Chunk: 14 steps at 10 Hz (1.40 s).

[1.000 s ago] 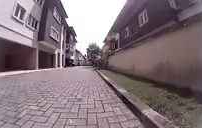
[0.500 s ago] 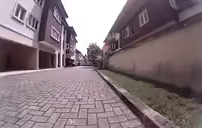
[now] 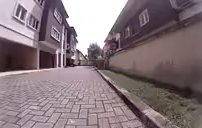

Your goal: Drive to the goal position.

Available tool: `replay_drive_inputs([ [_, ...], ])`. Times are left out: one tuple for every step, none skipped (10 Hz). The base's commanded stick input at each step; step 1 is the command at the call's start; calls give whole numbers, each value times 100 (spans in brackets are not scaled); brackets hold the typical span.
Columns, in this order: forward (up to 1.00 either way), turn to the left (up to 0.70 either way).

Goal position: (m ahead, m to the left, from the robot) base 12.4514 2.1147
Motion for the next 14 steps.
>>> replay_drive_inputs([
  [23, 23],
  [32, 32],
  [42, 42],
  [50, 49],
  [50, 40],
  [50, 31],
  [50, 22],
  [50, 13],
  [50, 4],
  [50, 0],
  [50, 0],
  [50, 0],
  [50, 0],
  [50, 0],
])
